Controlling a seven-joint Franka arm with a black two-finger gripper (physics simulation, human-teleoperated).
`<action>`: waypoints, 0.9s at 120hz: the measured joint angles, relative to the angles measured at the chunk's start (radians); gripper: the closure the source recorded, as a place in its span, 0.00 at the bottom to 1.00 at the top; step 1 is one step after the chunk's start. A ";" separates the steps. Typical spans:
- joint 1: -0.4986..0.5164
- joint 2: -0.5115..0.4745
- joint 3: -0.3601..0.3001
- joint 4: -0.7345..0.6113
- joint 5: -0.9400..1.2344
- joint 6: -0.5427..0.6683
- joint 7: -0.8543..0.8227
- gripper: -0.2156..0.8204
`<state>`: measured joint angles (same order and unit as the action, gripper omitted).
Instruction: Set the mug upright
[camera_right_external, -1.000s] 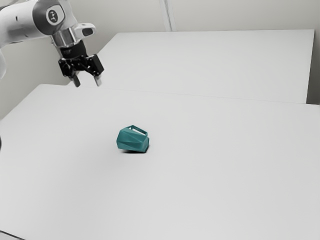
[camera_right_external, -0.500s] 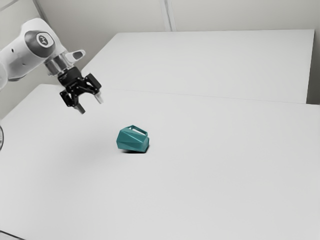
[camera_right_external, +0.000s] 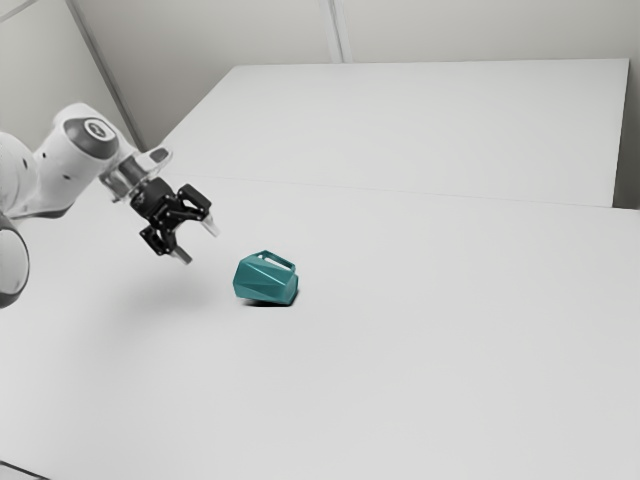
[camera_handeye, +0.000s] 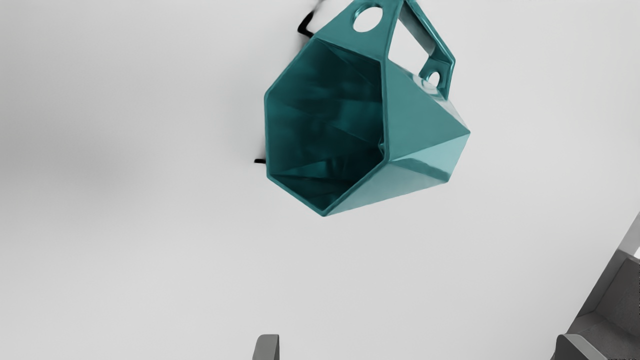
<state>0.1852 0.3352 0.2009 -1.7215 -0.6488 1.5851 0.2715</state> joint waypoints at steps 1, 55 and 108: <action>0.000 0.002 0.000 0.000 -0.003 0.002 0.004 0.21; 0.022 0.098 -0.001 0.008 -0.111 0.077 0.219 0.21; 0.020 0.120 -0.019 -0.012 -0.208 0.102 0.352 0.21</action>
<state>0.2056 0.4549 0.1818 -1.7334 -0.8570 1.6866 0.6231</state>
